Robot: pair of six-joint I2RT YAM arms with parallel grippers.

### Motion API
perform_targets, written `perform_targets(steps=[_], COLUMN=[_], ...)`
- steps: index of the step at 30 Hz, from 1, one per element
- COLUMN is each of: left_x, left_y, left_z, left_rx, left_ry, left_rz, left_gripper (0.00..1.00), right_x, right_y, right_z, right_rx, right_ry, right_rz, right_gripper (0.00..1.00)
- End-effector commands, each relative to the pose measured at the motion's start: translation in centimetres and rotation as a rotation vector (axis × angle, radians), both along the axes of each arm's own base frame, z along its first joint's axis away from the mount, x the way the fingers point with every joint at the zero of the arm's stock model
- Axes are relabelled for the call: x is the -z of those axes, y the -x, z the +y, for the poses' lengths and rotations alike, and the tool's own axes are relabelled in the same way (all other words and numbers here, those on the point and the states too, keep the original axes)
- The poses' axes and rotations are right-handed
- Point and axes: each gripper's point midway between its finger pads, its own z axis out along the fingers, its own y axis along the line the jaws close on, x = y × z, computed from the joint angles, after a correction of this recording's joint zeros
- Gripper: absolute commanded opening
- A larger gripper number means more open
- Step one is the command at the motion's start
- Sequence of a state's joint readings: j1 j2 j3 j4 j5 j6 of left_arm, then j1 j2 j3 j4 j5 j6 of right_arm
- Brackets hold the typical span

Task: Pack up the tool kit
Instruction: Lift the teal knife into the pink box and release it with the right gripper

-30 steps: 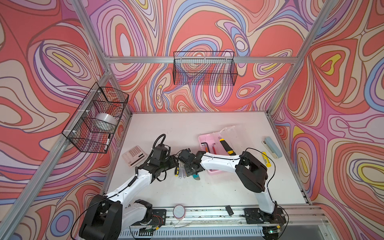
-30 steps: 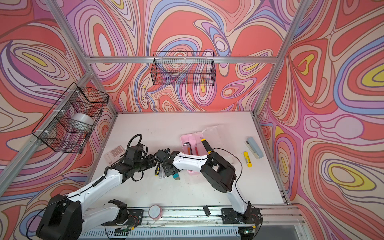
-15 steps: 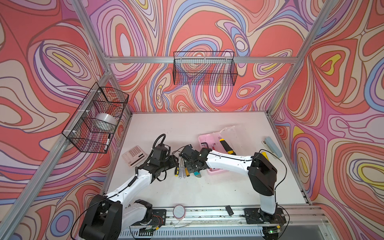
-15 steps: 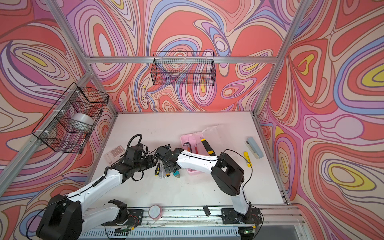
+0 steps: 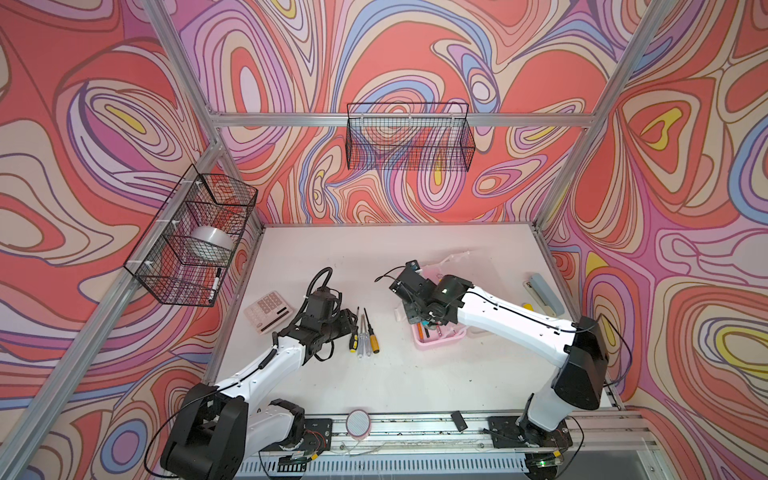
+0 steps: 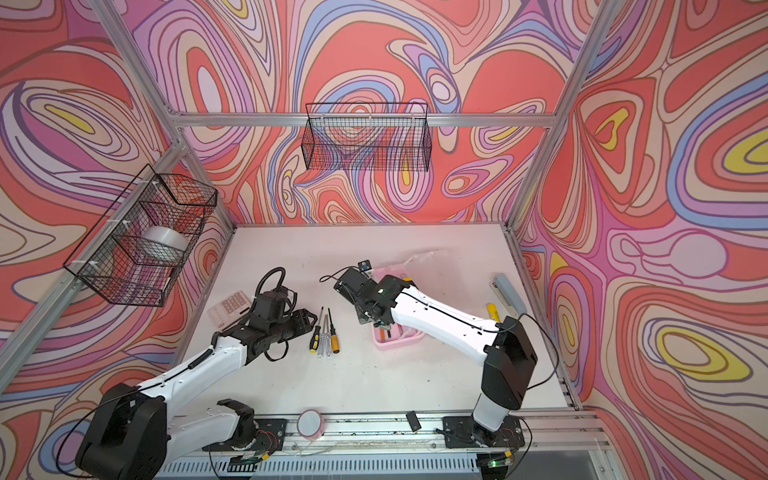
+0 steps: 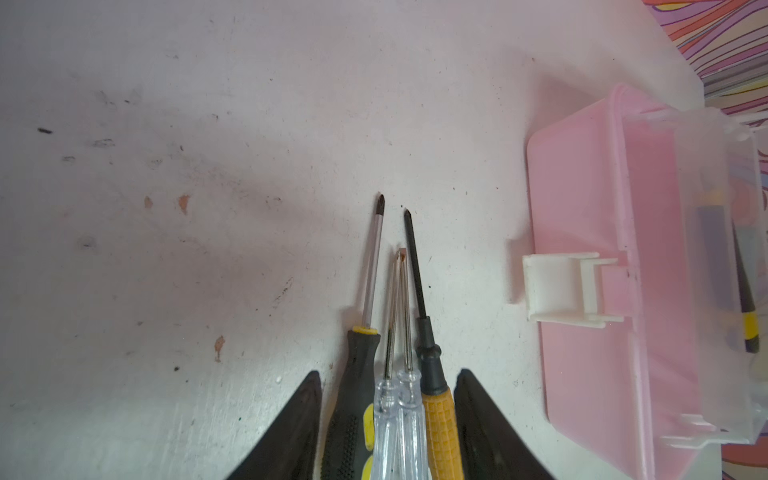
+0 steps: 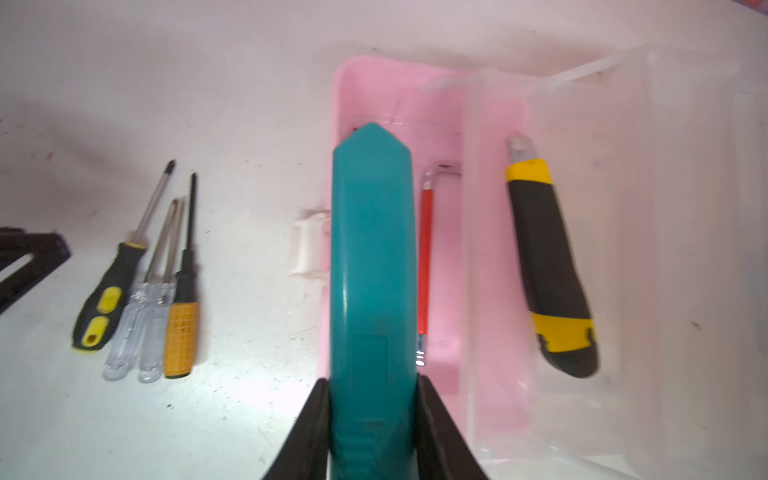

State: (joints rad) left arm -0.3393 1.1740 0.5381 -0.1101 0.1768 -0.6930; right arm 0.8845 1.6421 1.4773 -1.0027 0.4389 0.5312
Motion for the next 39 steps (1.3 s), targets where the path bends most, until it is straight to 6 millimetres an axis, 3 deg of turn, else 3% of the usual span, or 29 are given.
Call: perform_targets(steps=[1,6,16,24,29,33,36,39], left_x=[-1.0,-0.7,-0.9,-0.9,-0.9,-1.0,-1.2,-1.2], left_y=[-1.1,-1.0,-0.7,-0.8,-0.8,-0.8,-0.8,-0.6], left_z=[-0.3,-0.4,-0.3,-0.5,-0.8,-0.6,-0.5,-0.5], left_rx=[-0.007,-0.001,0.002,0.013,0.025,0.025,0.024,0.024], left_ry=[0.019,0.023,0.012,0.018,0.027,0.018,0.014,0.009], left_rz=[-0.026,-0.017,-0.016,-0.015,-0.012,-0.016,-0.021,-0.019], left_gripper=[0.53,0.52,0.52,0.52,0.53,0.53,0.54,0.54], right_x=[-0.6,1.3,4.8,6.7,7.1,6.8,5.9,4.3], right_y=[-1.2,-3.2,-5.4,-6.1,-6.2,-6.2,-6.3,-6.2], right_z=[-4.4,-6.5,-6.8,-7.0,-6.4,-6.4,-6.4,-6.5], right_rx=[0.053,0.071,0.063,0.061,0.051,0.056,0.06,0.068], right_ry=[0.066,0.041,0.079,0.076,0.051,0.049,0.036,0.017], right_rz=[-0.026,-0.003,0.026,0.056,0.07,0.069,0.056,0.036], right_gripper=[0.23,0.22,0.23,0.24,0.29,0.42,0.51,0.51])
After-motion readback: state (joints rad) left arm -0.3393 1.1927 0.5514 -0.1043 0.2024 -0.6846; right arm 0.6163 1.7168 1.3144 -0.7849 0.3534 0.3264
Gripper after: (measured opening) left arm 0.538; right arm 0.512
